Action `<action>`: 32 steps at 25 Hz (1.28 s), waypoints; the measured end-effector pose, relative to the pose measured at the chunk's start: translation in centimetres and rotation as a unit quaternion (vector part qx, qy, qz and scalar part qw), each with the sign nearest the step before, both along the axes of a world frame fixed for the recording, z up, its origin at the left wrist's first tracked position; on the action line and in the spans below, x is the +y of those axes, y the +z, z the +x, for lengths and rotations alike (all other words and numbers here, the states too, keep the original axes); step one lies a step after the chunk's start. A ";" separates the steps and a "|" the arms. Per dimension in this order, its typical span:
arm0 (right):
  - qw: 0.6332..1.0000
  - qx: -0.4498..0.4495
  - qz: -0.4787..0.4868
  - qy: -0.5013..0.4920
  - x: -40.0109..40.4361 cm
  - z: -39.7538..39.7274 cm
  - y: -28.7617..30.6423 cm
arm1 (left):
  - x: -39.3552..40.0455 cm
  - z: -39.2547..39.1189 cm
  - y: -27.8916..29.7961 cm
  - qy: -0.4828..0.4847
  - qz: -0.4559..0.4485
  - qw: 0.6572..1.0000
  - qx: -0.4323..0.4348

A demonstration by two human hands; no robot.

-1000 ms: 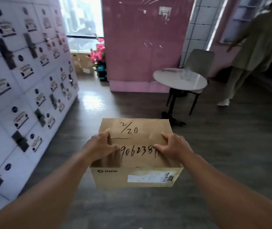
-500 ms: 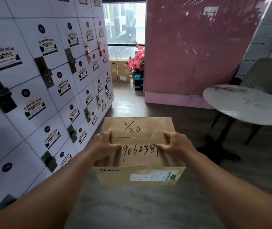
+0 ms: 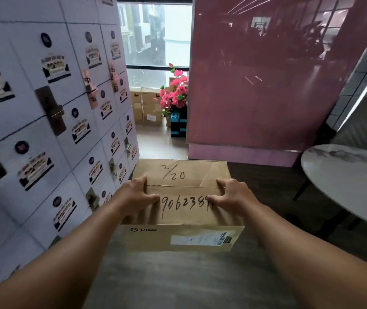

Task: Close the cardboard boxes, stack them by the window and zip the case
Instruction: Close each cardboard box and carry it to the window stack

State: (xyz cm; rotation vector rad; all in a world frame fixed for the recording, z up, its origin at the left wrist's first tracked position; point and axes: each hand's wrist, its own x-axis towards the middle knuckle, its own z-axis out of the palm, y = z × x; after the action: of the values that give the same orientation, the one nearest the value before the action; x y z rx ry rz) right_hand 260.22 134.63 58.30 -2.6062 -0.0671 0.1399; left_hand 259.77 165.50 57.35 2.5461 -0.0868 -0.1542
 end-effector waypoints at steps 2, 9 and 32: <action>1.000 -0.002 0.006 0.002 0.3 6.1 -0.6 | 0.3 6.3 -0.2 0.000 0.008 1.000 0.004; 0.999 -0.011 0.010 0.035 2.0 30.9 -1.5 | 1.1 28.6 -0.2 0.055 0.014 0.998 0.007; 0.999 0.002 0.006 0.038 17.9 105.4 -1.9 | 16.6 103.0 -0.8 0.097 0.018 0.995 0.026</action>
State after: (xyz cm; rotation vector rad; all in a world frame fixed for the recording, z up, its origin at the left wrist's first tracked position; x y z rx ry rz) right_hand 365.66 152.49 56.43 -2.5931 -0.1648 0.1709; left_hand 362.79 182.13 56.53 2.5677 0.1851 -0.1457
